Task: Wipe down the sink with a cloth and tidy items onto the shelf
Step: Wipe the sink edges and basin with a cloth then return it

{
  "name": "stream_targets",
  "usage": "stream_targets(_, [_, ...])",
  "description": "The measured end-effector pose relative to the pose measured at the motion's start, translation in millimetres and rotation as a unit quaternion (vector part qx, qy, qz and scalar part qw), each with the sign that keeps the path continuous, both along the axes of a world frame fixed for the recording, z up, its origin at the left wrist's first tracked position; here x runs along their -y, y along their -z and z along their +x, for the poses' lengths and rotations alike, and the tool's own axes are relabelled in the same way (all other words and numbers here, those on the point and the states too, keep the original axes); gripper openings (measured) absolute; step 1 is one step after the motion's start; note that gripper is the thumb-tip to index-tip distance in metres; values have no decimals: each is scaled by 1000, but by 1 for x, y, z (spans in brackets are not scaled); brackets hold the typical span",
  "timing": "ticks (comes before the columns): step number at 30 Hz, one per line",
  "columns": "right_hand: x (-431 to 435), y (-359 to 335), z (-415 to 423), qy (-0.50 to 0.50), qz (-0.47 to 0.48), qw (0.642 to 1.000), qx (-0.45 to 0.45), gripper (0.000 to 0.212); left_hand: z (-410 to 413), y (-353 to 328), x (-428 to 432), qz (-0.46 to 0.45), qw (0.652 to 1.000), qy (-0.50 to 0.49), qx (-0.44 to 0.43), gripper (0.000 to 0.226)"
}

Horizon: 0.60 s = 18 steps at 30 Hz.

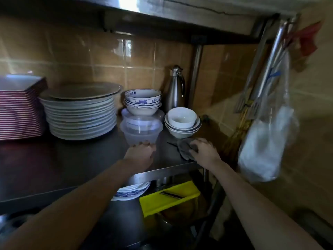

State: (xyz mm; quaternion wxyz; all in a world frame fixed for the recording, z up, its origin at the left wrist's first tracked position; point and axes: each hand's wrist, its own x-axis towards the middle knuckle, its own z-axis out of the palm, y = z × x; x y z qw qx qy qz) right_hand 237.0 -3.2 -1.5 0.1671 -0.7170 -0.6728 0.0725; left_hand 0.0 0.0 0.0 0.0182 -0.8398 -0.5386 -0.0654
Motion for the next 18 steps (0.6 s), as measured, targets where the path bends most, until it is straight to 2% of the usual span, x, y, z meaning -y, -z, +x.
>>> stream_targets(4, [-19, 7, 2, 0, -48, 999, 16, 41, 5, 4, -12, 2, 1000, 1, 1, 33])
stream_targets(11, [-40, 24, 8, -11, -122, 992, 17, 51, 16, 13, -20, -12, 1000, -5, 14, 33])
stream_targets(18, [-39, 26, 9, -25, -75, 996, 33, 41, 15, 13, -23, -6, 999, -4, 38, 31])
